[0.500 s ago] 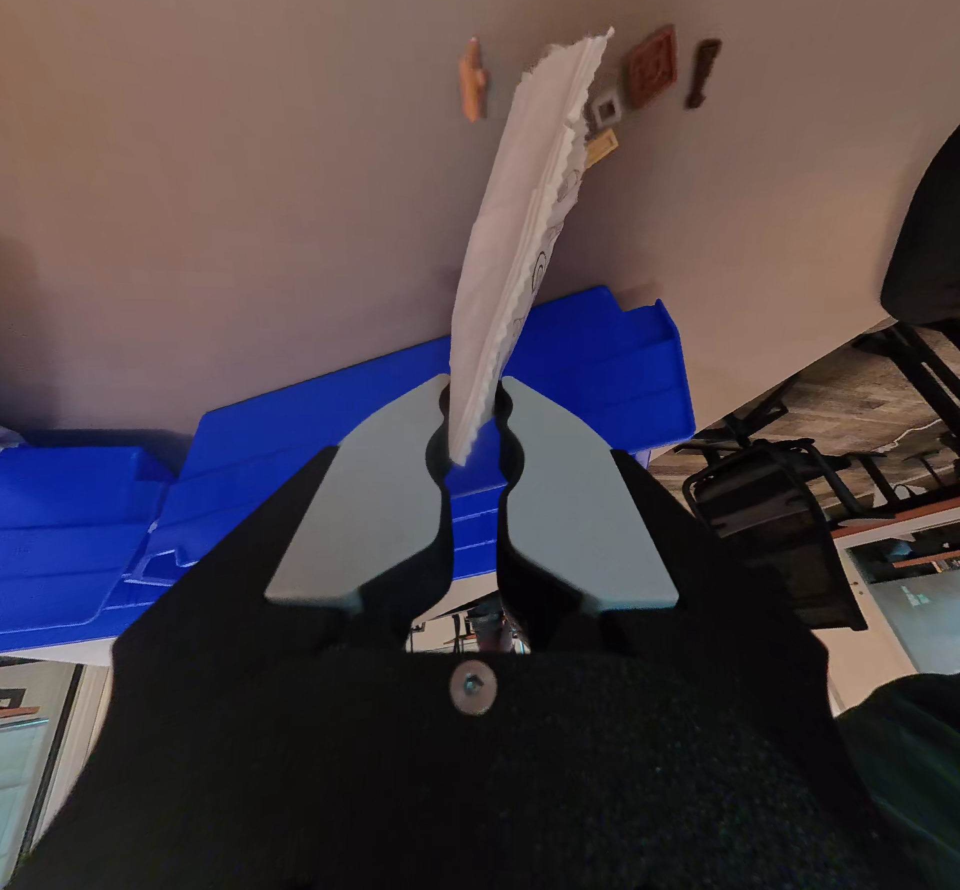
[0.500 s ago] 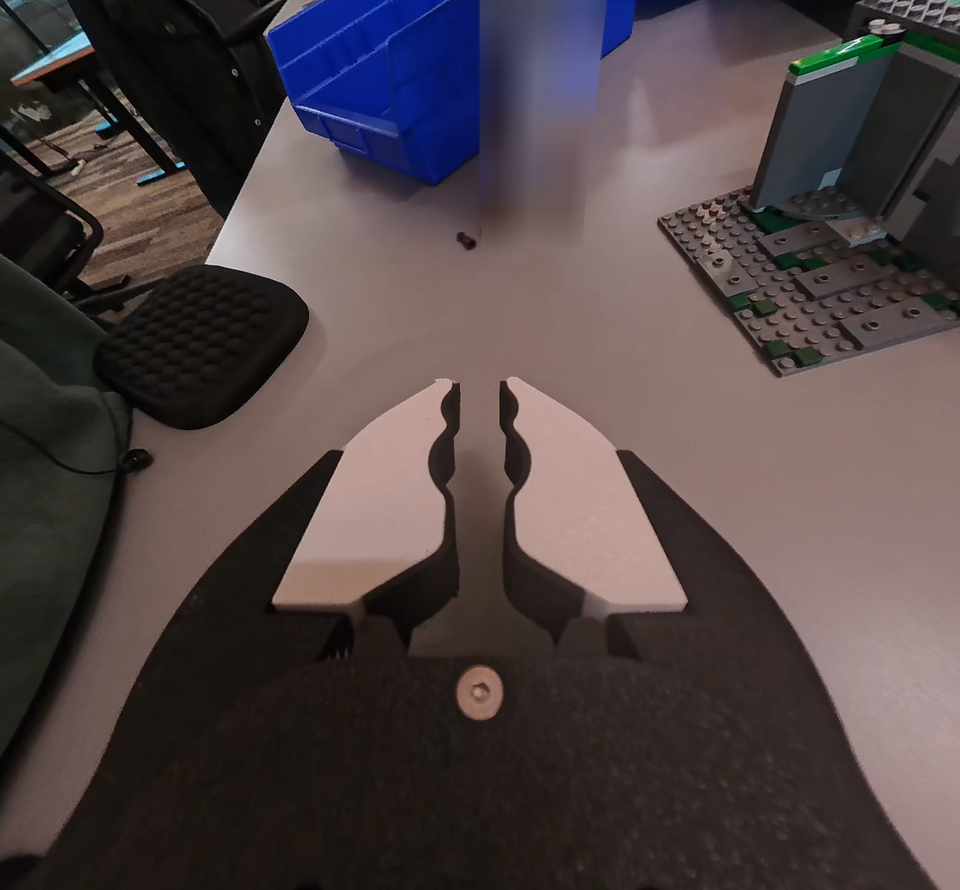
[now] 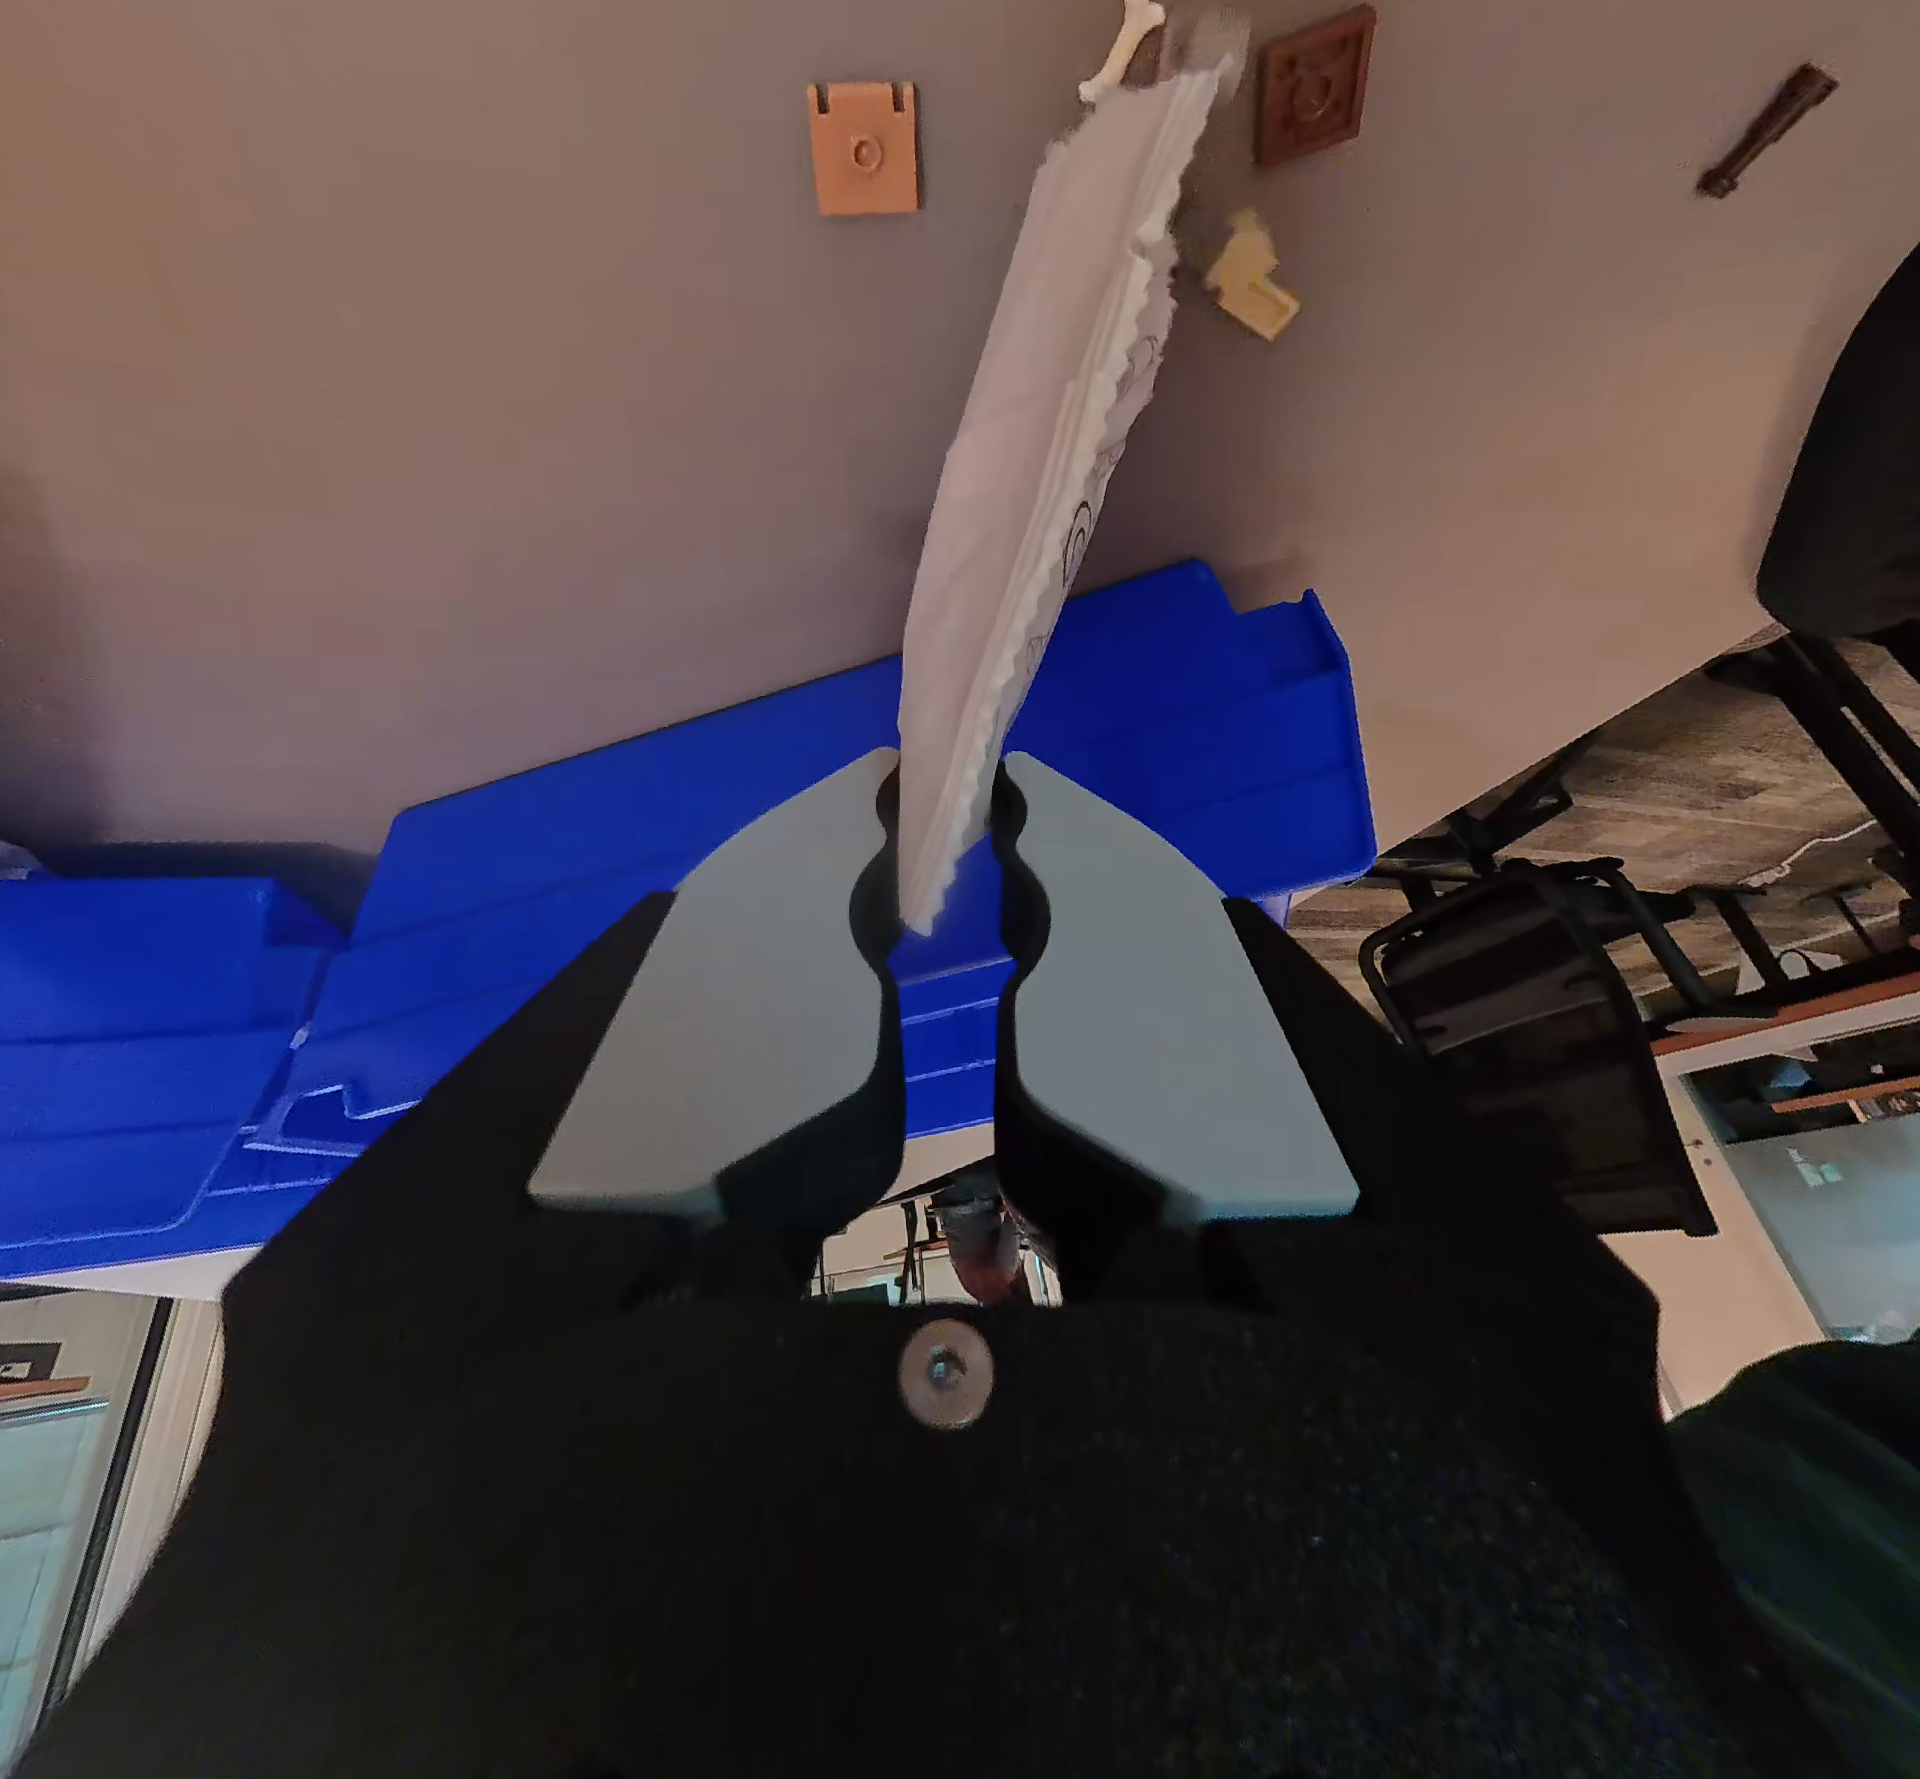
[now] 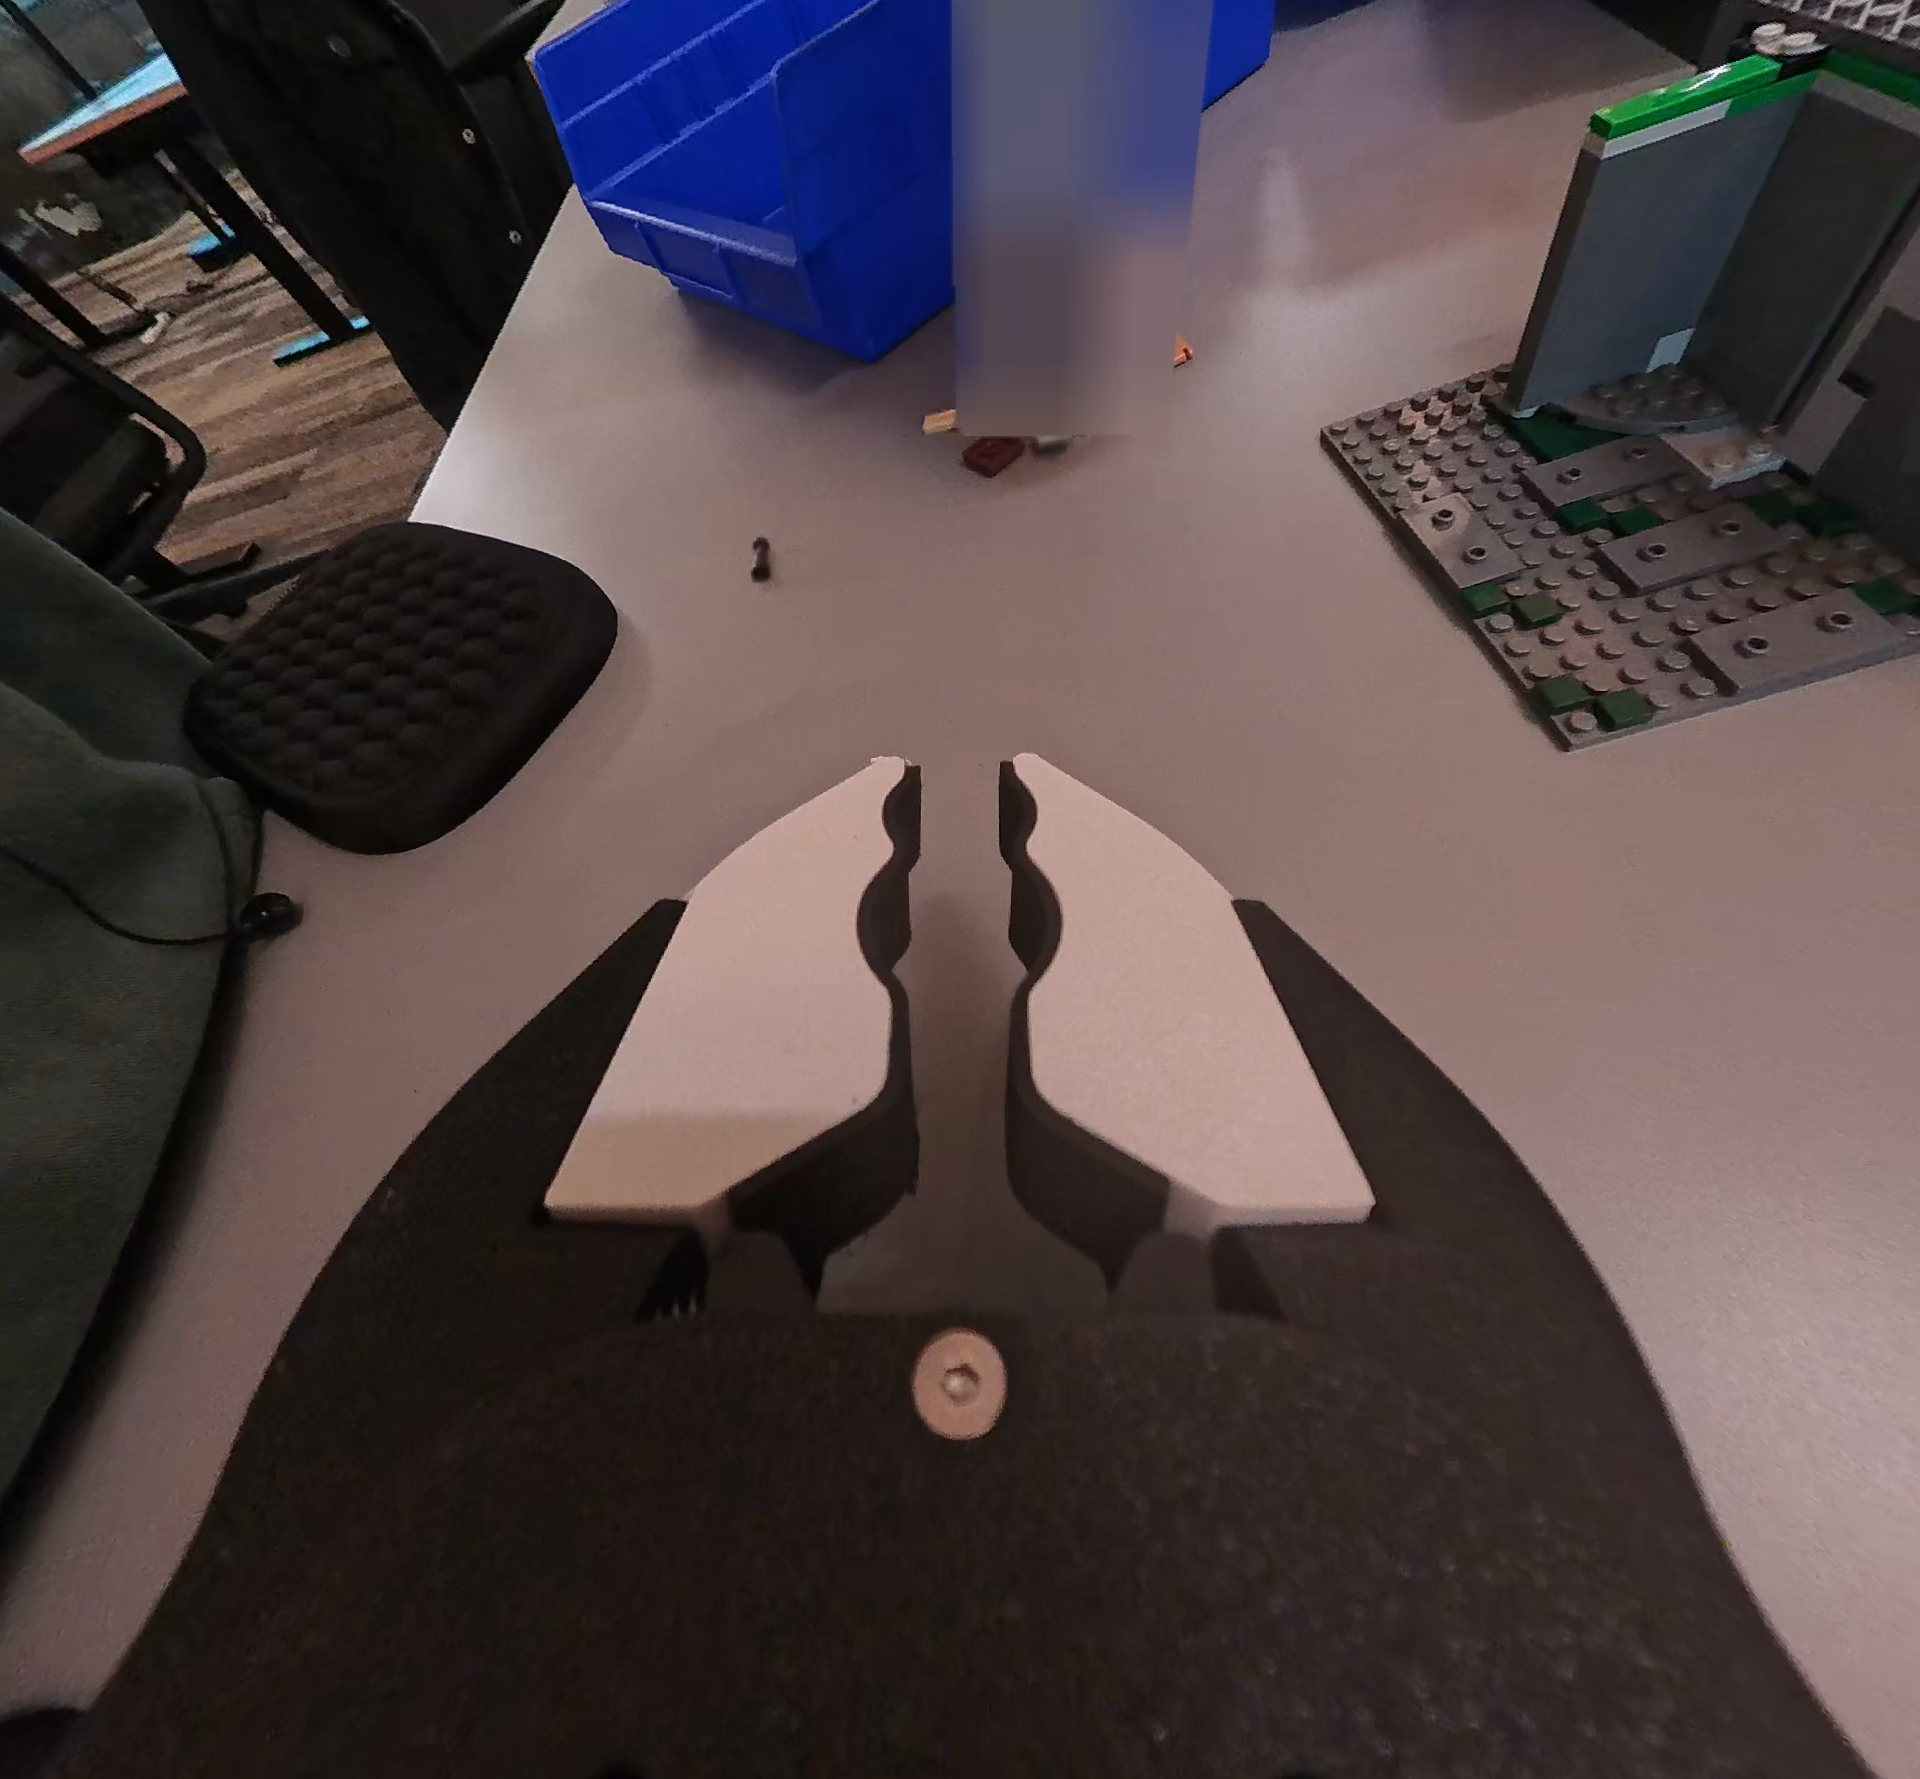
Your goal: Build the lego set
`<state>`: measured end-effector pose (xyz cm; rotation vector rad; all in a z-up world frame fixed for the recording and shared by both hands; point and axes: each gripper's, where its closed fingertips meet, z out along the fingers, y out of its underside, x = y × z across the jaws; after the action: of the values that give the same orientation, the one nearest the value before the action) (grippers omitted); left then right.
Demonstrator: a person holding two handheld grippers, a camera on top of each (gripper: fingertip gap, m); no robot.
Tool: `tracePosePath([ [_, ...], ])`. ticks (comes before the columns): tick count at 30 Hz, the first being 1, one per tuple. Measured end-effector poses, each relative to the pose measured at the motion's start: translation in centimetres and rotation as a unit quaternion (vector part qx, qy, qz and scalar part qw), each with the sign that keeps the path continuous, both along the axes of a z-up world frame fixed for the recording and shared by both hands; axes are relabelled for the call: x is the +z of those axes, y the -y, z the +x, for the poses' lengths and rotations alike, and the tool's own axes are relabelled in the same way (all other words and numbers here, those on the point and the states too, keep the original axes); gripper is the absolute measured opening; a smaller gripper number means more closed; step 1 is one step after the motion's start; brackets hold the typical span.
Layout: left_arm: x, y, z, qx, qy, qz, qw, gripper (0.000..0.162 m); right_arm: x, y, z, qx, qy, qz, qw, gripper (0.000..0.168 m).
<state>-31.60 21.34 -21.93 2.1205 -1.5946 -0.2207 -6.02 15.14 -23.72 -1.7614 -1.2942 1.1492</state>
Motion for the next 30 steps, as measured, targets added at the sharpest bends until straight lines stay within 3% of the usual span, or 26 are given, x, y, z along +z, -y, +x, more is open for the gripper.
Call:
tracePosePath([
  [26,0.11,-0.06,-0.27,0.004,-0.017,0.005,1.0,0.021,-0.52,0.17,-0.06,0.004,0.005,-0.004,1.0,0.014],
  [30,-0.11,0.06,-0.25,0.0,-0.015,0.002,1.0,0.016,-0.6,0.17,-0.06,0.004,0.005,-0.005,1.0,0.014],
])
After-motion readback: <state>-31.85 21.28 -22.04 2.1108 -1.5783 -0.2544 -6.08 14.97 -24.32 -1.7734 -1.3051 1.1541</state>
